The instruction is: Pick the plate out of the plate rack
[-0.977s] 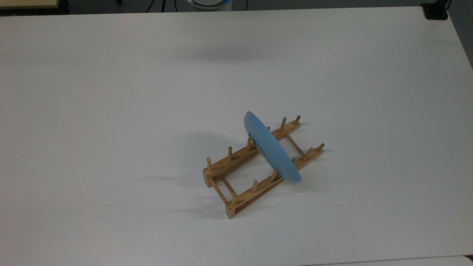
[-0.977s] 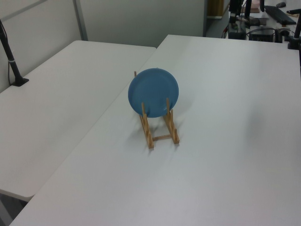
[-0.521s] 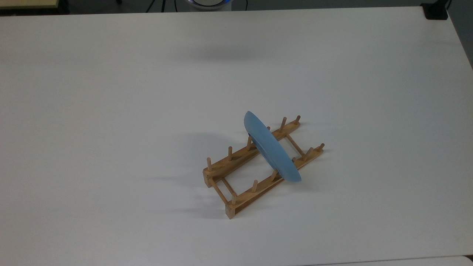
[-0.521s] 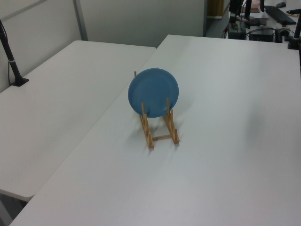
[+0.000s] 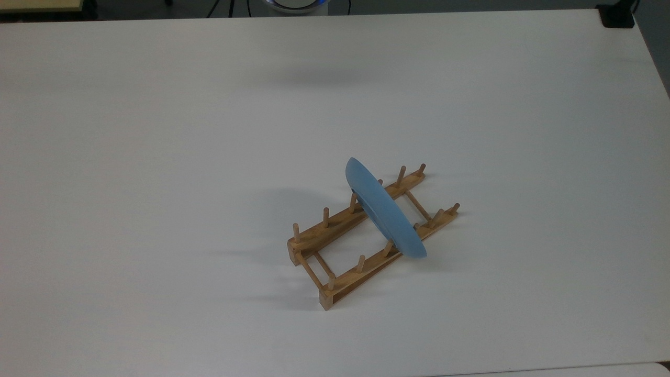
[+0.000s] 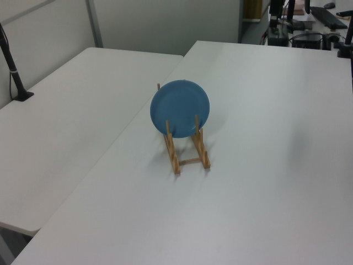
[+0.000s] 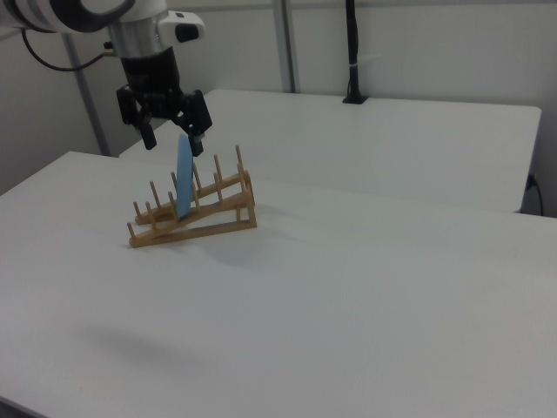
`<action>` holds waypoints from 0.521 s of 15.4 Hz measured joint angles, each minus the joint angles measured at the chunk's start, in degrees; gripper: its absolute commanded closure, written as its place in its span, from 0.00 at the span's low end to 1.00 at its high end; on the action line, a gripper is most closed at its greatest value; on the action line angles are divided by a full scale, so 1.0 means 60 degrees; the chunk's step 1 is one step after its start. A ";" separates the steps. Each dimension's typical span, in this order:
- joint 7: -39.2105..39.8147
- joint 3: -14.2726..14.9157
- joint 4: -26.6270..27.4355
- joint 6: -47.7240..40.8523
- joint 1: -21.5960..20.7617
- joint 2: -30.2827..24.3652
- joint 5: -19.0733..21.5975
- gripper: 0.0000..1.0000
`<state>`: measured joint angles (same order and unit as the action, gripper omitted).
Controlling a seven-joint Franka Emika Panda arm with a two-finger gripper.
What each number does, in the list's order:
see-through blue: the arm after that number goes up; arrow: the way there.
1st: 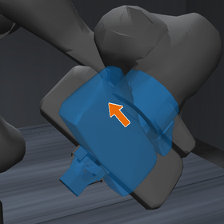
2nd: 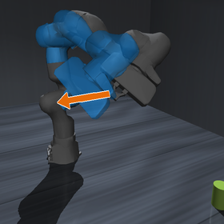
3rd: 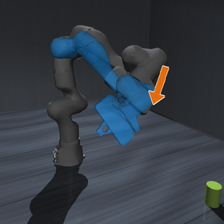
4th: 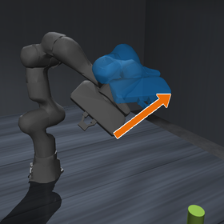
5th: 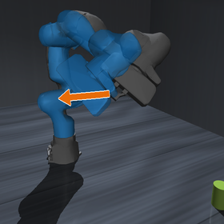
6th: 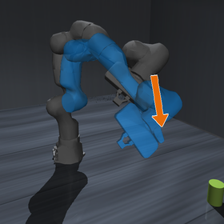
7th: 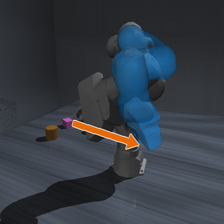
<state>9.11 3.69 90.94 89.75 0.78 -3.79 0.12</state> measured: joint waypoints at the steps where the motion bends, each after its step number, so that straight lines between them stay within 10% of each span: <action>1: 0.0273 0.0000 0.0006 0.0000 0.0000 0.0001 0.0000 0.00; 8: 0.1461 0.0017 0.0014 -0.0096 0.0012 0.0001 0.0000 0.00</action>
<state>17.87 3.79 91.03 89.18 0.85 -3.78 0.12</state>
